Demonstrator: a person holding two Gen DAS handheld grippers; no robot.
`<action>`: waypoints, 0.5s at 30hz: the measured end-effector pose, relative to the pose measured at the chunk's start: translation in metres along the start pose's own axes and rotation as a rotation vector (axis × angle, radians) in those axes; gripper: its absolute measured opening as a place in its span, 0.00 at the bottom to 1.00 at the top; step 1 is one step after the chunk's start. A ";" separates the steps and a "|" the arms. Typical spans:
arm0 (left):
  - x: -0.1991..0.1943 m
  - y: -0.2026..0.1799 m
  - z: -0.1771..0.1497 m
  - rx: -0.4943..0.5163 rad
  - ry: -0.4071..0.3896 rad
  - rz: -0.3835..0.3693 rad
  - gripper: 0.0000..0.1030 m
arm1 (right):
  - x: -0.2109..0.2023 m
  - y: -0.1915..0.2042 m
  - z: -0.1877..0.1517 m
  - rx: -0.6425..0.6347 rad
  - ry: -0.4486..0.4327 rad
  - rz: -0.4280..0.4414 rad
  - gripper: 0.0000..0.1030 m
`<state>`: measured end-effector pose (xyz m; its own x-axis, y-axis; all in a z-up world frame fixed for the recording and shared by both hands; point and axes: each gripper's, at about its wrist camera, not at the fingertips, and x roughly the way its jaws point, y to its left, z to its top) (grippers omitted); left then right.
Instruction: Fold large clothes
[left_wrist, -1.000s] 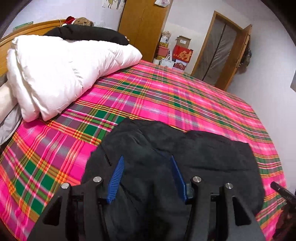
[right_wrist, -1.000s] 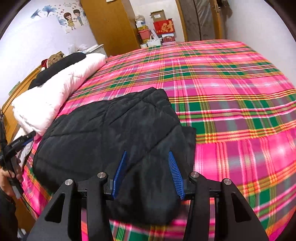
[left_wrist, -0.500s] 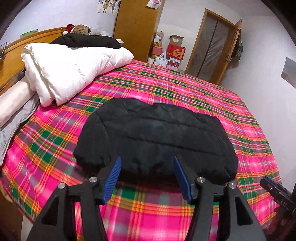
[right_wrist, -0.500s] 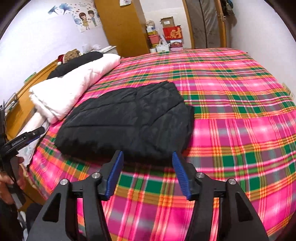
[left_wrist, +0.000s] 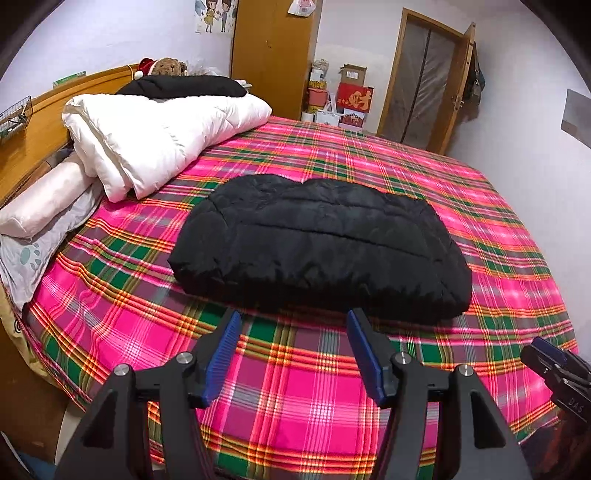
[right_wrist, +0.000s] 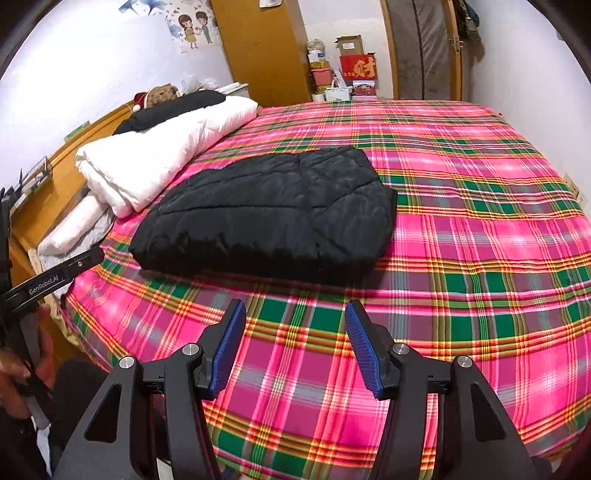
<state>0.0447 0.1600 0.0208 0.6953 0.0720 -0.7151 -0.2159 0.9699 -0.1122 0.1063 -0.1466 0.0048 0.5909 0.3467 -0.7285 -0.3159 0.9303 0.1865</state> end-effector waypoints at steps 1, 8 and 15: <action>0.000 -0.001 -0.002 0.005 0.003 0.006 0.60 | 0.001 0.001 -0.001 -0.006 0.003 -0.005 0.55; 0.004 -0.002 -0.010 -0.011 0.015 -0.010 0.60 | 0.004 0.006 -0.007 -0.032 0.007 -0.019 0.55; 0.007 -0.006 -0.014 -0.009 0.023 -0.003 0.60 | 0.007 0.007 -0.009 -0.039 0.015 -0.017 0.55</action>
<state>0.0409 0.1518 0.0067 0.6798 0.0638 -0.7306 -0.2206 0.9679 -0.1208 0.1018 -0.1388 -0.0047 0.5855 0.3285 -0.7412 -0.3345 0.9306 0.1483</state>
